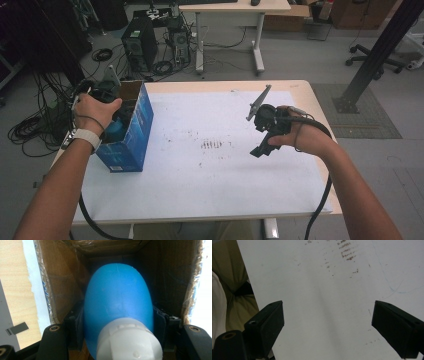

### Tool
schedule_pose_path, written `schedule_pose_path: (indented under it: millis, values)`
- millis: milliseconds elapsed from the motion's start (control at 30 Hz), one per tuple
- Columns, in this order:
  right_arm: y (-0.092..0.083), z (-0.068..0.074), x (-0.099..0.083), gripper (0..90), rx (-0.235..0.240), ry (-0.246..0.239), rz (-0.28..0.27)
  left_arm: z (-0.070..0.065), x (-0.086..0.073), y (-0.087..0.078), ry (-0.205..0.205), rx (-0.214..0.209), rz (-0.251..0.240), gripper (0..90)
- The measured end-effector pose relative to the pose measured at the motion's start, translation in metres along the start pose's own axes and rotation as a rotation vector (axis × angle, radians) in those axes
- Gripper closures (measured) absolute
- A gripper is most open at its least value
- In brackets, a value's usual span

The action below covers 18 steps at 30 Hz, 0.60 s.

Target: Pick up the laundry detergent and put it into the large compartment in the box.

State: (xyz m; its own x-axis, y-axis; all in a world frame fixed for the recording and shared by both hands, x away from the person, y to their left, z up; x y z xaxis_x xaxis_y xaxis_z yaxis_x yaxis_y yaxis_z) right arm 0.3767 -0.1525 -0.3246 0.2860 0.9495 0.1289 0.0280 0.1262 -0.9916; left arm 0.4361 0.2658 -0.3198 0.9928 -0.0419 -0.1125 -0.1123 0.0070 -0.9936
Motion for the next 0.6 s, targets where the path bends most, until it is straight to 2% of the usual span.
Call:
schedule_pose_path:
  millis: [367, 600]
  values:
    - [0.0003, 0.0009, 0.0014, 10.8, 0.001, -0.003, 0.0, 0.0, -0.0002, 0.0011, -0.001, 0.003, -0.001, 37.6]
    - [0.0006, 0.0008, 0.0006, 10.8, 0.002, -0.001, -0.002, 0.0026, -0.0001, 0.0016, -0.012, -0.01, -0.006, 37.5]
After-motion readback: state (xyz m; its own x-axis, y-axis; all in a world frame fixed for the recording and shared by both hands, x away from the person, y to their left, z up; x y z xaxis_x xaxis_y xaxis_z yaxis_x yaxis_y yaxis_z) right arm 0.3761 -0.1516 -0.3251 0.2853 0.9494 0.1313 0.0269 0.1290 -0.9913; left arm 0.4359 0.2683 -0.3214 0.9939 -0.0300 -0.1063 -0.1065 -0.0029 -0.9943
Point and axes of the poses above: each handheld gripper's, and its own axes: y roughly forward along the jaws, x roughly out of its top, z roughly to its left, the point moved 5 cm from there along y, roughly forward along the jaws, and after that the axes turned 13 degrees about z, right-handed, at the moved point
